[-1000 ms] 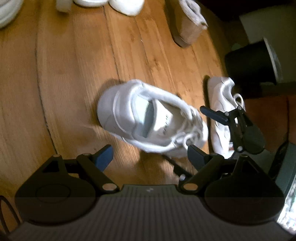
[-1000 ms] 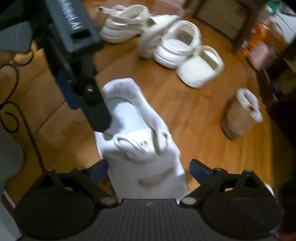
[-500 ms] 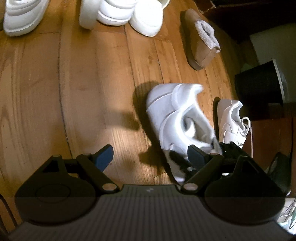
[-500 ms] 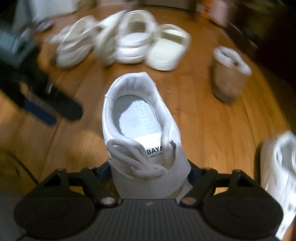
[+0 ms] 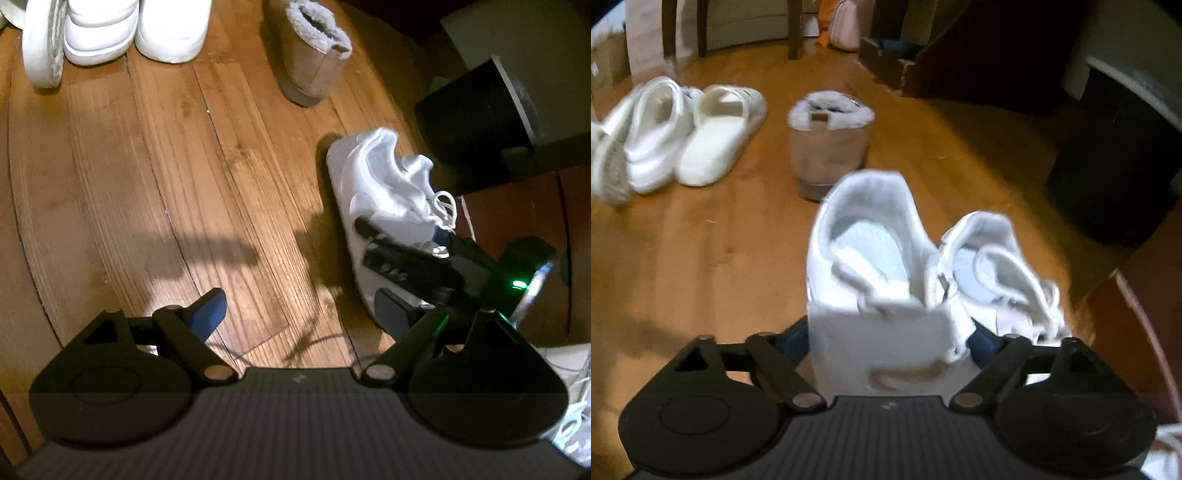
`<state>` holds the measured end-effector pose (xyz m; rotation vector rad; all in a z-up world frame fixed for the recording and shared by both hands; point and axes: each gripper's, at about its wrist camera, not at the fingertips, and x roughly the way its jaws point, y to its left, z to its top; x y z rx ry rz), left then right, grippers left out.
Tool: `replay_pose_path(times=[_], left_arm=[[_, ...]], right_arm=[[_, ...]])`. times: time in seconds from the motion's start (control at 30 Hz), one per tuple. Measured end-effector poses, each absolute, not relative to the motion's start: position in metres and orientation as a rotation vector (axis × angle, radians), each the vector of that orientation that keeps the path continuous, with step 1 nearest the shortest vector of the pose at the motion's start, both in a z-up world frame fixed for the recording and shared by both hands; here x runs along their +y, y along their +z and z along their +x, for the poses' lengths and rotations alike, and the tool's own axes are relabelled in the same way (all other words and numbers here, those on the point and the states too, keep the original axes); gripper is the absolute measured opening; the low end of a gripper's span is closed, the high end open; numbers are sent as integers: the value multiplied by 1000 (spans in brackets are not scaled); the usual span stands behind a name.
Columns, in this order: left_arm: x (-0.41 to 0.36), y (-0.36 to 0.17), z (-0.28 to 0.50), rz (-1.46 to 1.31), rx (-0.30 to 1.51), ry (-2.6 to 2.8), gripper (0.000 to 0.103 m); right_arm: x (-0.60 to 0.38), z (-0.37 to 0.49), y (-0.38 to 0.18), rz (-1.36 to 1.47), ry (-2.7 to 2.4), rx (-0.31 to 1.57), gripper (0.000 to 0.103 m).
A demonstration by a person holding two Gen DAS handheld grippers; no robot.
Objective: Organize scattered shoes
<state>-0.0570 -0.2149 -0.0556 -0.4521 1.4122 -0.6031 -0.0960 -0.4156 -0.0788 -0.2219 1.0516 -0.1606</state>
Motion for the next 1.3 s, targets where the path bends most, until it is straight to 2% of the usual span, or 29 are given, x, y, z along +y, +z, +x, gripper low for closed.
replay_pose_path(times=[0.17,0.27,0.43,0.47,0.53,0.57,0.6,0.67,0.8,1.07,1.13,1.17,1.2,1.3], left_arm=[[-198,-61,-56,-443,1397,-553,88],[-180,-74,-51,-432,1391,-453,88],[-141,-70,-37,-404,1297,-284,88],[-127,-66,-32,-405,1260,-244,88],[-110,-63,-25,-416,1216,-195,88],[-98,-60,-20,-420,1183,-161,88],[-87,-59,-14,-420,1156,-130,88],[-74,-56,-8,-395,1125,-87,88],[-49,-50,3,-380,1066,-38,88],[-15,-51,22,-430,999,42,88],[-4,-53,24,-424,993,73,88],[2,-55,25,-422,990,88,88],[8,-56,27,-418,987,102,88],[20,-61,32,-405,991,141,88]], right_arm=[[-403,-108,-53,-274,-228,961,93],[-387,-127,-20,-120,-231,822,95],[-349,-103,-27,65,-17,835,94],[-346,-100,-29,77,3,835,90],[-324,-81,-37,123,82,842,65],[-316,-73,-39,150,111,841,45],[-309,-66,-40,177,135,838,34],[-297,-55,-40,223,178,830,24],[-275,-46,-32,245,253,814,24],[-238,-36,-51,102,347,838,29],[-231,-33,-56,106,364,849,32],[-227,-31,-58,106,367,853,39],[-224,-29,-60,106,371,856,41],[-217,-27,-61,122,387,858,41]])
